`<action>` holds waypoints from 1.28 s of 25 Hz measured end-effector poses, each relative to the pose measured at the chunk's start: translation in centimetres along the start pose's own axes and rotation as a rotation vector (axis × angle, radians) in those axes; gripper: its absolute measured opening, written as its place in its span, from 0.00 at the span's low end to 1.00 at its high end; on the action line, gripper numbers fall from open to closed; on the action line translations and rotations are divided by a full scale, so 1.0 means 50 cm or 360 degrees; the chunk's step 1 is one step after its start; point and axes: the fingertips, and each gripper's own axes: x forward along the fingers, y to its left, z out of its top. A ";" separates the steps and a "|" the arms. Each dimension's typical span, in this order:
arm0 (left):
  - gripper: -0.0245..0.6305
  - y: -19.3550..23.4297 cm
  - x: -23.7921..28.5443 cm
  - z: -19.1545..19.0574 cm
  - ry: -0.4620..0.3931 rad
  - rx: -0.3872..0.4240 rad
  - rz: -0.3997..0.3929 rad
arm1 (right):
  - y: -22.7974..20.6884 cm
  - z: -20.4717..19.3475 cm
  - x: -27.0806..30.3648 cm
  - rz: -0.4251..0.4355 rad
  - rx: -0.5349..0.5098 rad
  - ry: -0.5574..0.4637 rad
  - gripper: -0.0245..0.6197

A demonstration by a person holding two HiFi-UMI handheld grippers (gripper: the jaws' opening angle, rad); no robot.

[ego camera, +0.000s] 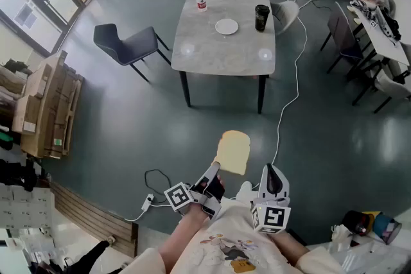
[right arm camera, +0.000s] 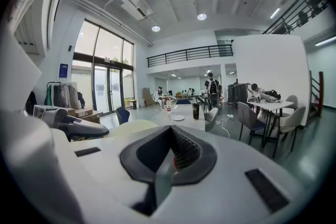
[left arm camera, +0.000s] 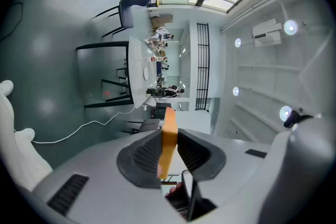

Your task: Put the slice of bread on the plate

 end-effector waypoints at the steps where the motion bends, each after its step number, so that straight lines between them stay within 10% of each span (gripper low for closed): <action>1: 0.19 0.001 0.011 -0.008 0.0000 0.0001 -0.0006 | -0.016 -0.003 0.002 -0.0004 -0.0013 0.0002 0.05; 9: 0.19 -0.006 0.069 -0.040 -0.0013 0.0016 -0.0006 | -0.104 -0.020 -0.001 -0.0061 0.0042 0.0025 0.05; 18: 0.19 0.001 0.110 -0.065 -0.0150 0.0002 0.0013 | -0.073 -0.058 0.041 0.0258 0.0041 0.0112 0.05; 32: 0.19 0.004 0.253 0.194 -0.0164 -0.0111 -0.0032 | -0.018 -0.017 0.311 0.0194 -0.0088 0.0160 0.05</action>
